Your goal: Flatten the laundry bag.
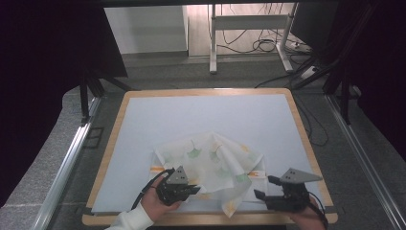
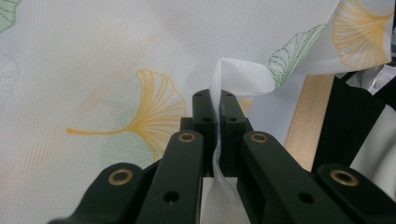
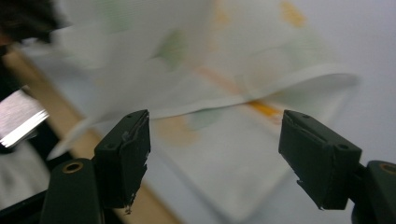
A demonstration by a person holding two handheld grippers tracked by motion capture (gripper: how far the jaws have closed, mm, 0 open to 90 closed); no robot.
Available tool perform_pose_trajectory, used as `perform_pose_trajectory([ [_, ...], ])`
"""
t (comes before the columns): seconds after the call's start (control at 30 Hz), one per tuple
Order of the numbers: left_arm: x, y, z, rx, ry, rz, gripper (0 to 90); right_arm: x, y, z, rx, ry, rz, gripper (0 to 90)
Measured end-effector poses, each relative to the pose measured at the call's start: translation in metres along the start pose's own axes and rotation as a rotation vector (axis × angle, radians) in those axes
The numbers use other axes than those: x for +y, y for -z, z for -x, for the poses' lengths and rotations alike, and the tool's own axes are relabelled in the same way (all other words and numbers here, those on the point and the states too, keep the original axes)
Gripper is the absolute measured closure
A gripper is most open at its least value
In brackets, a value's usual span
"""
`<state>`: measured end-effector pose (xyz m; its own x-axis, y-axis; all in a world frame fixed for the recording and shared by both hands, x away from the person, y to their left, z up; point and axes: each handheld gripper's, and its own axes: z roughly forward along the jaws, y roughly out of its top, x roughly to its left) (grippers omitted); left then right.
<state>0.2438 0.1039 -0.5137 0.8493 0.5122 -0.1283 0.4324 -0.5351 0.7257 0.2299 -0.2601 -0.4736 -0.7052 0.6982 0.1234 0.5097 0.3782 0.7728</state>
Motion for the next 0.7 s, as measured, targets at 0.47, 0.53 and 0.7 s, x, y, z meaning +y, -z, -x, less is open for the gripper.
perform_pose_trajectory([
  [0.47, 0.002, -0.001, -0.005, 0.008, 0.010, 0.010, 89.0, 0.009, -0.034, -0.062, 0.053, 0.024, 0.000, 26.8],
  [0.53, 0.002, -0.002, -0.003, 0.010, 0.010, 0.015, 89.0, 0.011, -0.036, -0.064, 0.035, 0.024, 0.005, 26.9],
  [0.7, 0.002, -0.001, -0.002, 0.014, 0.003, 0.014, 89.0, 0.015, -0.035, -0.067, 0.038, 0.017, 0.015, 25.6],
])
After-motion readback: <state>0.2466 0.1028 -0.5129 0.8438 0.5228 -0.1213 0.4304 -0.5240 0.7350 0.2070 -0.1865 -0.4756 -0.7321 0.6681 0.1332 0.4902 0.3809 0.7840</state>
